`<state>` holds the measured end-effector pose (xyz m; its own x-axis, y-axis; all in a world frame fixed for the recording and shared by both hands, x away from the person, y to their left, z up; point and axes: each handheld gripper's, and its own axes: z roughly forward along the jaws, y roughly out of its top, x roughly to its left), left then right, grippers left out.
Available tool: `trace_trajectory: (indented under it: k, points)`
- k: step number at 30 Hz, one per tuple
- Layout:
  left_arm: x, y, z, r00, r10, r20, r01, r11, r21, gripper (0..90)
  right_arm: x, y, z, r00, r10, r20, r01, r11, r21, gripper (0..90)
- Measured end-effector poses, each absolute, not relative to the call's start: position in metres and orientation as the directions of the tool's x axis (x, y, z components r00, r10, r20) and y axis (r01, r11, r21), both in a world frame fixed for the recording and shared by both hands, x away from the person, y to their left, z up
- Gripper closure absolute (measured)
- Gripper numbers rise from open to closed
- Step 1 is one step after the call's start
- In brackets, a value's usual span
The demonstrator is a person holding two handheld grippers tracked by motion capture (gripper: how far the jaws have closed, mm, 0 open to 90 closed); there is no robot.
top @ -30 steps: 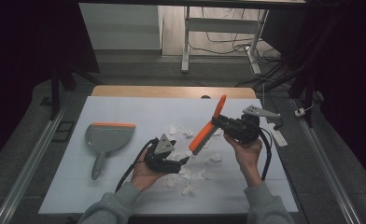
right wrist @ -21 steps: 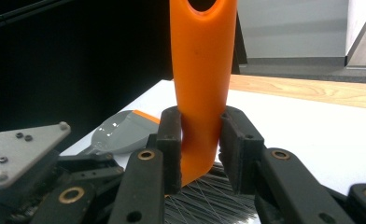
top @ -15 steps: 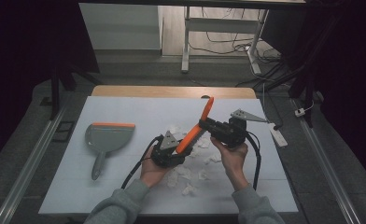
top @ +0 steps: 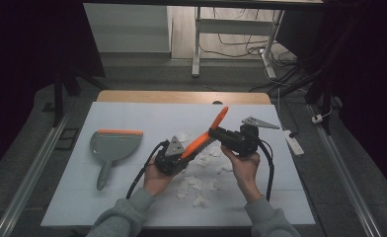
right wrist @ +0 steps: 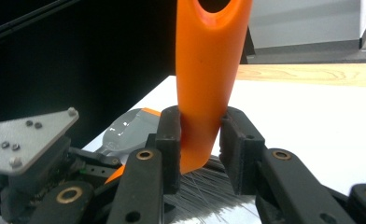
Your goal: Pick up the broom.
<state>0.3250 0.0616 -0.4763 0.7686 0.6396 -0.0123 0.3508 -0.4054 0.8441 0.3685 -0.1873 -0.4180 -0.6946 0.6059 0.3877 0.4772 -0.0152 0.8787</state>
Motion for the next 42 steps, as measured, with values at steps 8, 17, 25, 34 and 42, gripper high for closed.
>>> trace_trajectory:
  k: [8, 17, 25, 34, 42]
  points:
    - [0.326, 0.083, -0.463, 0.785, 0.618, -0.024, 0.379, -0.45, 0.809, 80.0, 0.367, -0.19, -0.412, -0.719, 0.606, 0.339, 0.454, 0.04, 0.89, 56.8]
    - [0.326, 0.103, -0.454, 0.812, 0.584, -0.02, 0.402, -0.533, 0.744, 80.0, 0.358, -0.197, -0.402, -0.782, 0.598, 0.175, 0.367, 0.215, 0.905, 44.9]
    - [0.325, 0.11, -0.447, 0.841, 0.54, -0.025, 0.403, -0.596, 0.694, 80.0, 0.349, -0.202, -0.398, -0.815, 0.575, 0.078, 0.323, 0.338, 0.884, 41.2]
    - [0.323, 0.1, -0.442, 0.879, 0.477, 0.012, 0.366, -0.69, 0.624, 80.1, 0.339, -0.2, -0.393, -0.858, 0.513, 0.03, 0.289, 0.434, 0.853, 40.7]
    - [0.323, 0.086, -0.436, 0.899, 0.435, 0.053, 0.329, -0.75, 0.573, 80.1, 0.33, -0.184, -0.391, -0.886, 0.461, -0.055, 0.229, 0.537, 0.812, 39.3]
